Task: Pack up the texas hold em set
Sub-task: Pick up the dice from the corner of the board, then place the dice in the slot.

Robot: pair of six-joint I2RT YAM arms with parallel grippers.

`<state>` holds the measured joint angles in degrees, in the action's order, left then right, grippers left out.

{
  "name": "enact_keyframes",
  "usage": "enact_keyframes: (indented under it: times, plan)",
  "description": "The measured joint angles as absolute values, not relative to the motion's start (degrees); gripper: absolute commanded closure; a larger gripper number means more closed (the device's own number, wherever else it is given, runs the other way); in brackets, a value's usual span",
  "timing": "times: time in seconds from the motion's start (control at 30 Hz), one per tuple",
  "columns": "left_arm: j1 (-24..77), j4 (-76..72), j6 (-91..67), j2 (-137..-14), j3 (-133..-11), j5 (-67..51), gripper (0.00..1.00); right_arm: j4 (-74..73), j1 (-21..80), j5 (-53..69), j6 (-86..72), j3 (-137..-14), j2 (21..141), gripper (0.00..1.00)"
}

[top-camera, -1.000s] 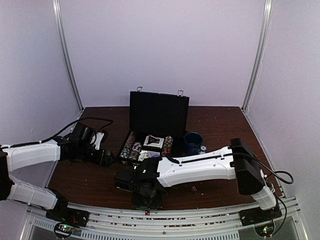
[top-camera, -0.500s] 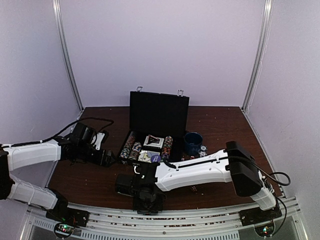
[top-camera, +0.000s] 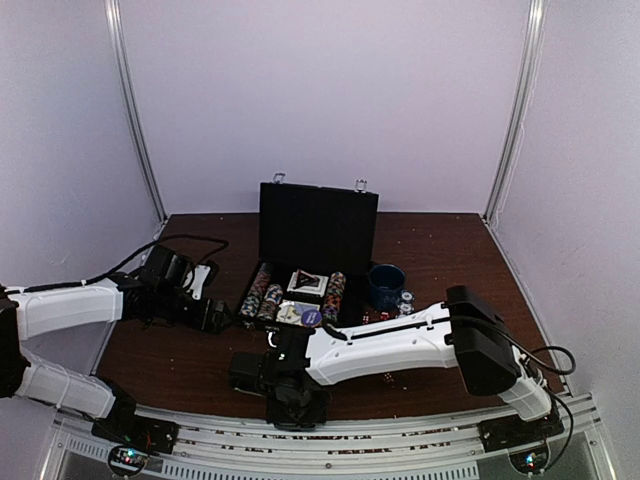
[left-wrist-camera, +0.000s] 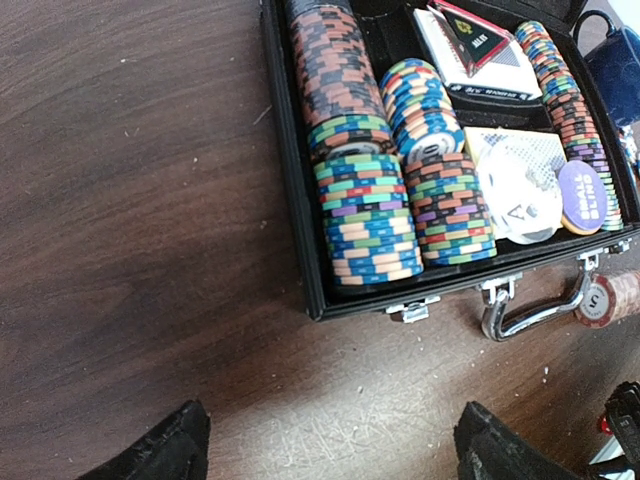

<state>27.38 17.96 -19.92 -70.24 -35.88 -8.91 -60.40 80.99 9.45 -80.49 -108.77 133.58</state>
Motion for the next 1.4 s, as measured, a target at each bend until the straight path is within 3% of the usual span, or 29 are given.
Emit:
enact_keyframes:
  times: [0.27, 0.97, 1.4]
  plan:
    - [27.38, 17.93, -19.92, -70.41, -35.88, -9.02, 0.12, -61.47, 81.01, 8.58, -81.23, -109.58, 133.97, 1.0]
    - [27.38, 17.96, -19.92, -69.93, -35.88, -8.75, 0.12, -61.98, 80.86, 8.14, -81.69, -109.56, 131.66, 1.0]
    - [27.38, 17.96, -19.94, -68.77, -35.88, -7.75, 0.12, -66.37, 76.79, 1.04, -81.08, -116.11, 129.45, 1.0]
